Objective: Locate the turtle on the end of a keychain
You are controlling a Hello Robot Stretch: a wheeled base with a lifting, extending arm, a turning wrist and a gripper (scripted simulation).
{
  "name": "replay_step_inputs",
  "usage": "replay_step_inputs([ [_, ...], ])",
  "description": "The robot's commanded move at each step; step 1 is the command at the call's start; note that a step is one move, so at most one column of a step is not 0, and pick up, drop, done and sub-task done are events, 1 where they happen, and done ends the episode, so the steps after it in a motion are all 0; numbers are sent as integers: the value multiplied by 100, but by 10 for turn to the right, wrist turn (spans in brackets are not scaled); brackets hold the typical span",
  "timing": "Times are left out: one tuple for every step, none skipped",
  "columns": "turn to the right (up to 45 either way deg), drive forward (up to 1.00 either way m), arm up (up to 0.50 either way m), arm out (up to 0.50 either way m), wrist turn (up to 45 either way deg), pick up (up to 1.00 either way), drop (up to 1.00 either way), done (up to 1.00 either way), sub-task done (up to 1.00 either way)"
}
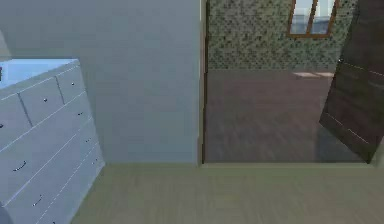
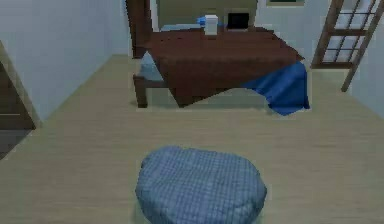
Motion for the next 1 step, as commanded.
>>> replay_step_inputs([
  [-450, 0, 0, 0, 0, 0, 0, 0, 0],
])
